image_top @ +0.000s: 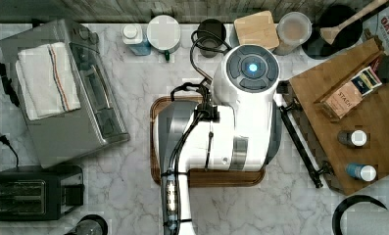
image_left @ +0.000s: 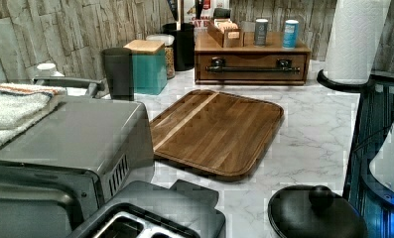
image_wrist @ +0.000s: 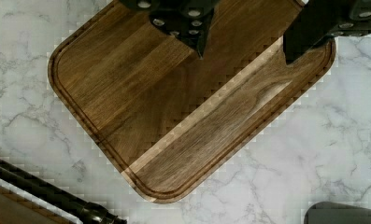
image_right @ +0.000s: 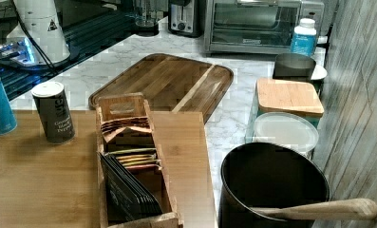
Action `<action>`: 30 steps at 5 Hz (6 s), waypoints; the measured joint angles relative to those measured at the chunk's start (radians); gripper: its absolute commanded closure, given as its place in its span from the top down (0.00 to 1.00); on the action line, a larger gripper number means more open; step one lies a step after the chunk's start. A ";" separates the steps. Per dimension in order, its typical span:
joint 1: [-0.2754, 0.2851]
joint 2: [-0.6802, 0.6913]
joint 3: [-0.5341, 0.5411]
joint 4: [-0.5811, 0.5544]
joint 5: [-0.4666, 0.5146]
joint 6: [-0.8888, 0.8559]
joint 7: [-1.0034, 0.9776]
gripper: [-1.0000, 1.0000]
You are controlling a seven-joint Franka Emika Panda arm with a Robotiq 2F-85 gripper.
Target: Open the drawer.
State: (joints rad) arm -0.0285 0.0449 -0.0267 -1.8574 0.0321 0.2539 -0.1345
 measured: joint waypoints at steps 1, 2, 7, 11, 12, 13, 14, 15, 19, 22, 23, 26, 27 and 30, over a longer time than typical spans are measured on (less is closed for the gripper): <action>-0.003 0.006 0.000 -0.003 0.000 0.000 0.000 1.00; -0.003 0.016 0.000 -0.016 0.000 0.008 -0.001 1.00; -0.016 -0.107 -0.004 -0.340 -0.008 0.263 -0.913 1.00; -0.120 -0.145 -0.171 -0.531 -0.007 0.576 -1.494 1.00; -0.147 -0.129 -0.222 -0.537 -0.007 0.655 -1.494 1.00; -0.153 -0.127 -0.257 -0.545 -0.007 0.692 -1.494 1.00; -0.153 -0.120 -0.270 -0.555 -0.007 0.725 -1.497 1.00; -0.154 -0.100 -0.270 -0.564 -0.062 0.806 -1.497 1.00; -0.189 -0.005 -0.234 -0.580 -0.172 0.817 -1.497 1.00; -0.191 0.048 -0.245 -0.586 -0.185 0.910 -1.497 1.00; -0.187 0.054 -0.249 -0.586 -0.184 0.939 -1.497 1.00; -0.189 0.112 -0.250 -0.615 -0.126 0.960 -1.497 1.00; -0.188 0.111 -0.249 -0.604 -0.126 0.912 -1.497 1.00; -0.199 0.110 -0.230 -0.555 0.011 0.752 -1.642 1.00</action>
State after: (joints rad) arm -0.2275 0.1545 -0.2568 -2.4121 0.0435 1.0059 -1.7764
